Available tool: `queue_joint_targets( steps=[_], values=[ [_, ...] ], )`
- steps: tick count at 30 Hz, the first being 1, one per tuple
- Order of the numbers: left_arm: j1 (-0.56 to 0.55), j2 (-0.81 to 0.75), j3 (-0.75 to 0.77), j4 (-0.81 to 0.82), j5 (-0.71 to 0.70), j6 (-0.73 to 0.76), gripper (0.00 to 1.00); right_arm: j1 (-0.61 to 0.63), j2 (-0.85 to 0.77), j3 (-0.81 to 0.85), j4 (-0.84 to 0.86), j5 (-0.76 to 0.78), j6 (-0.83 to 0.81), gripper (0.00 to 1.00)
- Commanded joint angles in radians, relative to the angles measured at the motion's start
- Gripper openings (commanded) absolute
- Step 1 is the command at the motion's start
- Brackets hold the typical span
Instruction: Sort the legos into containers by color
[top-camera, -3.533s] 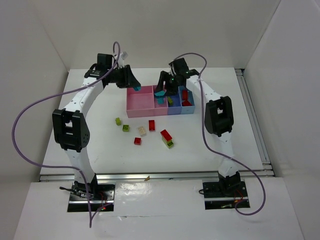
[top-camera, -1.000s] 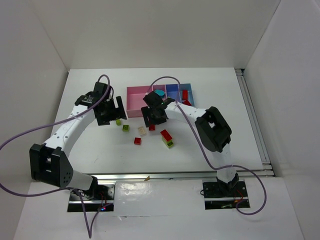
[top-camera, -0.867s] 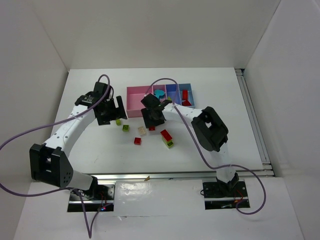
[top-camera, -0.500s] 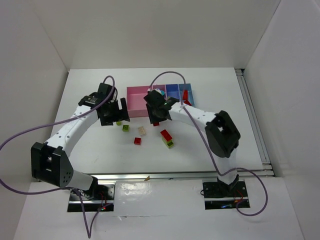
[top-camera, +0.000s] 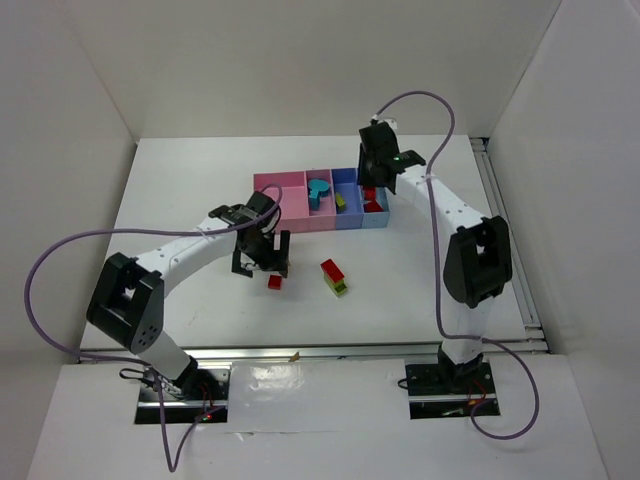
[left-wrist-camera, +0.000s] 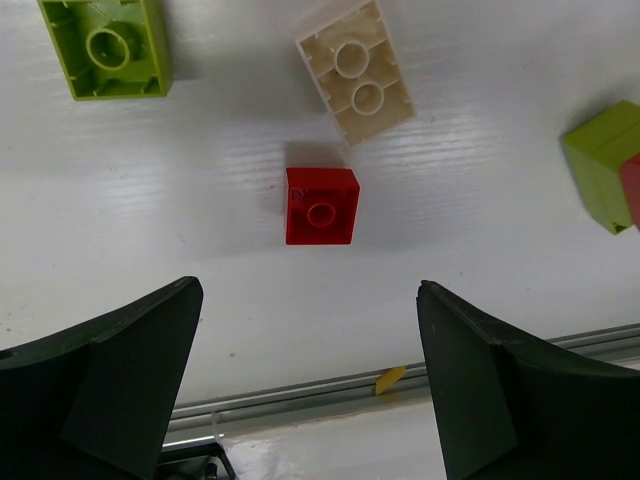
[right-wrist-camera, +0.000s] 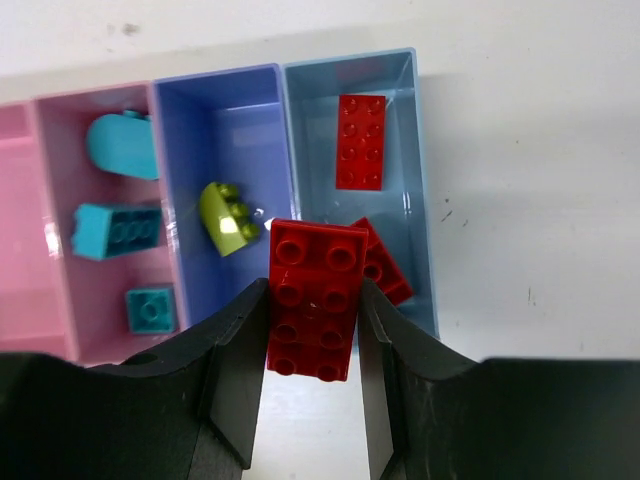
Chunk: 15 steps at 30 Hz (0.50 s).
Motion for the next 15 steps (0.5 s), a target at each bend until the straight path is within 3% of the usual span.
queue_joint_targets(
  steps=[1,8,12,15],
  values=[
    [-0.02,0.017,-0.01,0.047,-0.007,-0.022,0.99,-0.015,0.085,0.076,0.013,0.005,-0.043,0.24],
    [-0.029,0.077,-0.019,0.059,-0.007,0.007,0.99,-0.068,0.2,0.133,0.035,0.005,-0.062,0.26],
    [-0.029,0.1,-0.019,0.068,0.002,0.016,0.98,-0.09,0.228,0.155,0.044,-0.004,-0.071,0.36],
    [-0.038,0.109,-0.019,0.068,0.002,0.016,0.94,-0.09,0.237,0.155,0.035,-0.014,-0.071,0.51]
  ],
)
